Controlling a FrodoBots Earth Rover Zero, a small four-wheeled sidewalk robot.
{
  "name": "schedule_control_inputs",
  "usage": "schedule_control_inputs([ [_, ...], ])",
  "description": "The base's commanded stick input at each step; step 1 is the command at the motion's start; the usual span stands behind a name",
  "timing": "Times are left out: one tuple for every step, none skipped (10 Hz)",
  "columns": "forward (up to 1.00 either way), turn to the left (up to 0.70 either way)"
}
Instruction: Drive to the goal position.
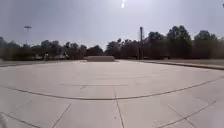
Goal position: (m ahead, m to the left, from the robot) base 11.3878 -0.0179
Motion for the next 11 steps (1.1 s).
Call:
schedule_control_inputs([
  [1.0, 0.0],
  [1.0, 0.0],
  [1.0, 0.0],
  [1.0, 0.0],
  [1.0, 0.0],
  [1.0, 0.0],
  [1.0, 0.0],
  [1.0, 0.0],
  [1.0, 0.01],
  [1.0, 0.34],
  [1.0, 0.22],
])
